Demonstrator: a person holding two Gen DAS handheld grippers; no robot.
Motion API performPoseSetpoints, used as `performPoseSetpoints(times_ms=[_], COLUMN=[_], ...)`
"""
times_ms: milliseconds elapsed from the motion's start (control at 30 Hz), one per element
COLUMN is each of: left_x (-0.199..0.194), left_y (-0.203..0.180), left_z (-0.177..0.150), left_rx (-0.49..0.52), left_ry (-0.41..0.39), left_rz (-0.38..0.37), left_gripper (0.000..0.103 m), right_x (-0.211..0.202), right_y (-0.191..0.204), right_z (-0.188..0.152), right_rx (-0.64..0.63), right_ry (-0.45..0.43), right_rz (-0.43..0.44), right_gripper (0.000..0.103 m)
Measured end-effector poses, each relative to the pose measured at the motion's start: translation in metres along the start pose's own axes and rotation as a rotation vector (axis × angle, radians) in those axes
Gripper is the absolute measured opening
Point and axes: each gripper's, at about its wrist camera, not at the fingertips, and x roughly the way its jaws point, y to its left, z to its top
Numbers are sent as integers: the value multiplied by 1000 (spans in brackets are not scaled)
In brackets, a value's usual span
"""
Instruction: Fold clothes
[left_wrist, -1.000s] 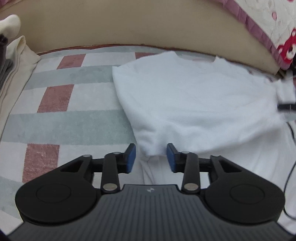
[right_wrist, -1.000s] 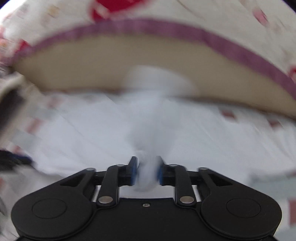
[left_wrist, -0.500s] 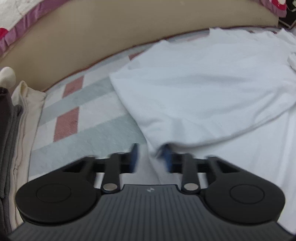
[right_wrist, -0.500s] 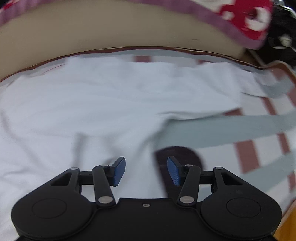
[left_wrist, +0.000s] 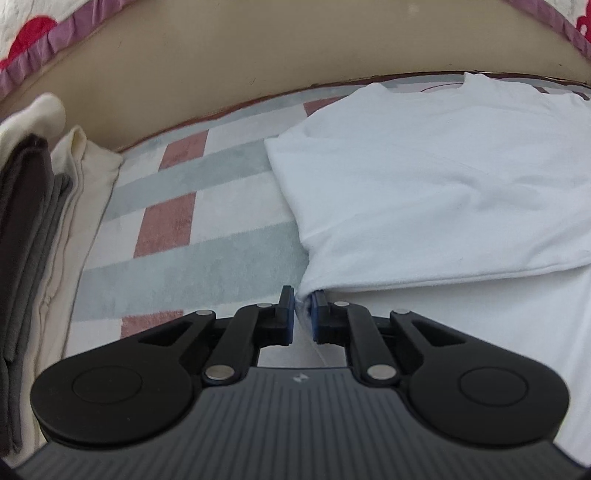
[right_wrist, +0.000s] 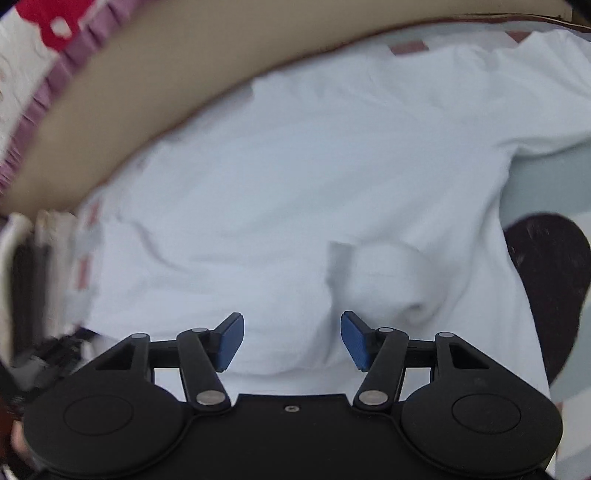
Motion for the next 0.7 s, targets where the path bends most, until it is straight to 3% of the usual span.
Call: performPoseSetpoints(times_ms=[100,167,200,233,367,433,500,667,700], left_x=[3,5,6,7,6,5,4,-2,-3], left_y=[5,8,9,10,15,15,14,9,7], left_z=[0,0,0,0,-1,-1,-1,0,0], left_rx=[-35,-57,-64,-72,-108,-110,-103,-78,-71], left_ry=[16,26,30,34,41,45,44,40,47], left_rz=[-19,-32,-36,-42,-65,-66,-60,-64,-72], left_gripper=[9,9,9,9,10,10,10,10,11], right_x=[8,11,11,11,-13,-41,-87,-127,-116], right_y=[-2,-8,-7,-5,26,44,59,38,25], right_z=[-2,-1,2,5,26,41,42,3,-2], right_rx=[14,50,42,30,-131,-195,-271,-198,-166], right_ry=[-24,-46,-48,-47,-173,-303,-490,-591,-552], right_rz=[-42,-50,-86,-126,-109,-2,180,200,153], right_gripper=[62,42,16,8,7,7,7,6,6])
